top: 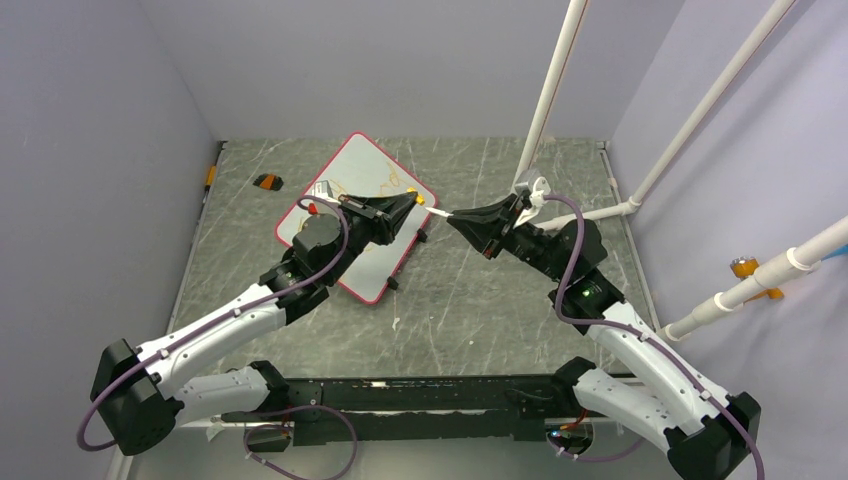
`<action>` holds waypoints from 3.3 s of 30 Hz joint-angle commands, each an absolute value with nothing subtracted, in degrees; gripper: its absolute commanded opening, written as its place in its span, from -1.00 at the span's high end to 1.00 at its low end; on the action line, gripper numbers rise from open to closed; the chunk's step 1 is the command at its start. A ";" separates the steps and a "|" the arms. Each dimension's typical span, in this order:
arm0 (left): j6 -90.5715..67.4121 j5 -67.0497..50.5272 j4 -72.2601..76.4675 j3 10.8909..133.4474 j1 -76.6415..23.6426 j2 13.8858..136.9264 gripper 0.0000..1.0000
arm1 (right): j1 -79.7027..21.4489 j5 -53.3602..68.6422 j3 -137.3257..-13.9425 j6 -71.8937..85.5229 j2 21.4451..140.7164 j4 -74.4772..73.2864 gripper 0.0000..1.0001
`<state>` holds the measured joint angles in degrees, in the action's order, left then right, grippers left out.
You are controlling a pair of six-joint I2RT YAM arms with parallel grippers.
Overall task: Write a sentence on the whiteboard
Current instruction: Insert the whiteboard marker without the cap into the pen cap.
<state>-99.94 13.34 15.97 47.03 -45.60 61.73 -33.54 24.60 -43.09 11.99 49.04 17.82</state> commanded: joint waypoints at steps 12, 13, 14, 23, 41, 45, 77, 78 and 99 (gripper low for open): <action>-102.04 13.32 13.99 50.60 -45.82 62.08 1.00 | -33.87 24.83 -45.66 12.12 50.22 20.98 1.00; -102.17 13.21 13.98 50.62 -45.87 62.19 1.00 | -33.92 24.90 -45.70 12.13 50.23 21.05 1.00; -102.20 13.24 13.97 50.58 -45.87 62.14 1.00 | -33.90 25.00 -45.81 12.13 50.33 21.09 1.00; -102.60 14.04 12.50 50.37 -45.86 61.76 1.00 | -33.95 25.70 -45.62 12.22 49.83 21.67 1.00; -103.19 12.89 10.79 50.97 -45.80 62.15 1.00 | -34.10 24.26 -45.60 12.74 50.38 22.73 1.00; -102.94 12.39 10.62 51.53 -45.92 62.23 1.00 | -34.14 23.37 -45.50 12.73 51.03 22.57 1.00; -104.07 13.93 9.29 53.02 -46.85 62.37 1.00 | -52.27 -3.36 -46.80 -4.73 61.79 24.03 1.00; -104.00 13.89 9.31 53.09 -47.03 62.18 1.00 | -52.37 -3.72 -46.58 -4.74 62.02 24.82 1.00; -97.86 13.23 22.70 49.59 -50.84 61.41 1.00 | -52.21 -4.83 -52.20 6.15 69.84 32.03 1.00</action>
<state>-99.59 23.38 12.95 50.09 -45.50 63.05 -51.46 -7.55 -48.58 0.64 66.41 31.59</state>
